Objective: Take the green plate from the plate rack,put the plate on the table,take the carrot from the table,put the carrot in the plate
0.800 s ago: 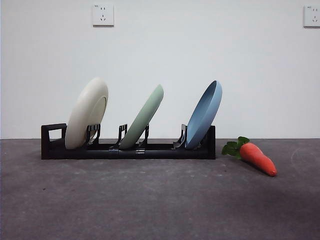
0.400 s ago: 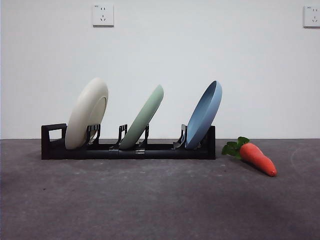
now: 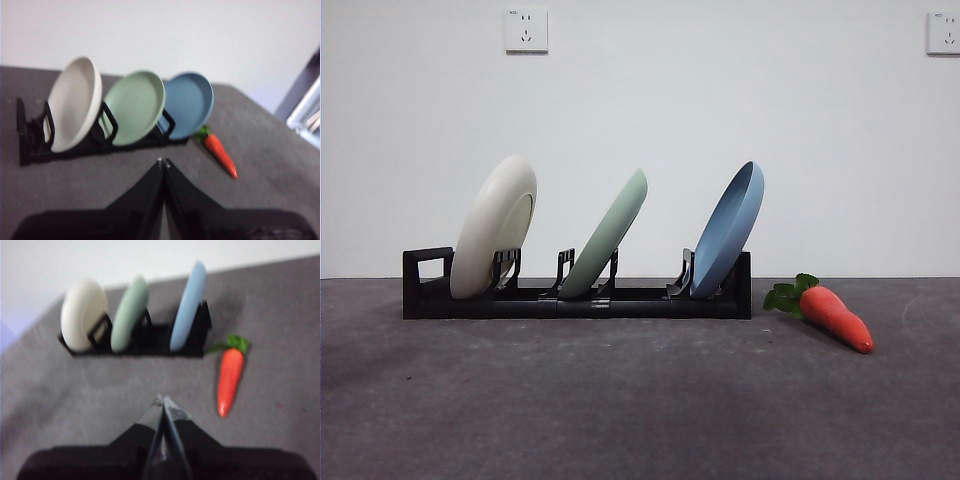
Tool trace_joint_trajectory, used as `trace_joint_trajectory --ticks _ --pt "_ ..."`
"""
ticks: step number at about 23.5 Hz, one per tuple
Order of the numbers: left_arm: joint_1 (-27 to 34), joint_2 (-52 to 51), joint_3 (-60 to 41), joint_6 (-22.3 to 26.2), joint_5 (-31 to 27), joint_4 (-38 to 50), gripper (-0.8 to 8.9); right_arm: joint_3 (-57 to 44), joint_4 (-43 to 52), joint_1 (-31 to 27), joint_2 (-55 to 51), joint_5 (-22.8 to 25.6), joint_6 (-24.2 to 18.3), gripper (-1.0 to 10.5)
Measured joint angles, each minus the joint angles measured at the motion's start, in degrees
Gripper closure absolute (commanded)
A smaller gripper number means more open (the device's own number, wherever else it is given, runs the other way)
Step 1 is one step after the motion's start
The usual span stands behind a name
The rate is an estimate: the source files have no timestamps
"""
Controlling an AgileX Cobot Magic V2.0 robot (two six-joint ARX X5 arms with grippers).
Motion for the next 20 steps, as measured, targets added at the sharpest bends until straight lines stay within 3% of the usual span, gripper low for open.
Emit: trace_joint_trajectory --ticks 5,9,13,14,15,16,17,18,20 --pt "0.0 4.5 5.9 7.9 1.6 -9.9 8.20 8.7 -10.9 0.0 7.4 -0.2 -6.9 9.6" --pt "0.0 7.3 8.9 14.3 1.8 -18.0 8.20 11.8 -17.3 0.0 11.7 -4.2 -10.3 9.6" --pt "0.0 7.7 8.9 16.7 1.8 -19.5 8.06 11.8 -19.6 0.0 13.6 -4.9 -12.3 9.4" --pt "0.0 7.7 8.9 16.8 1.8 -19.5 7.22 11.8 -19.6 0.0 13.8 -4.9 -12.4 9.0" --pt "0.0 7.7 8.9 16.7 1.7 -19.5 5.53 11.8 -19.6 0.0 13.9 -4.9 -12.5 7.9" --pt "0.0 7.8 8.9 16.7 1.7 -19.5 2.82 11.8 -19.6 0.0 14.1 -4.9 -12.5 5.9" --pt "0.0 7.8 8.9 16.7 1.7 -19.5 1.55 11.8 -19.6 0.0 14.1 -4.9 -12.5 4.1" --pt "0.0 8.0 8.9 16.6 1.7 -19.4 1.49 11.8 -19.6 0.0 14.2 -4.9 -12.5 2.7" --pt "0.0 8.3 8.9 16.4 1.8 -18.8 1.49 11.8 -19.7 0.0 14.4 -5.7 -12.5 2.9"
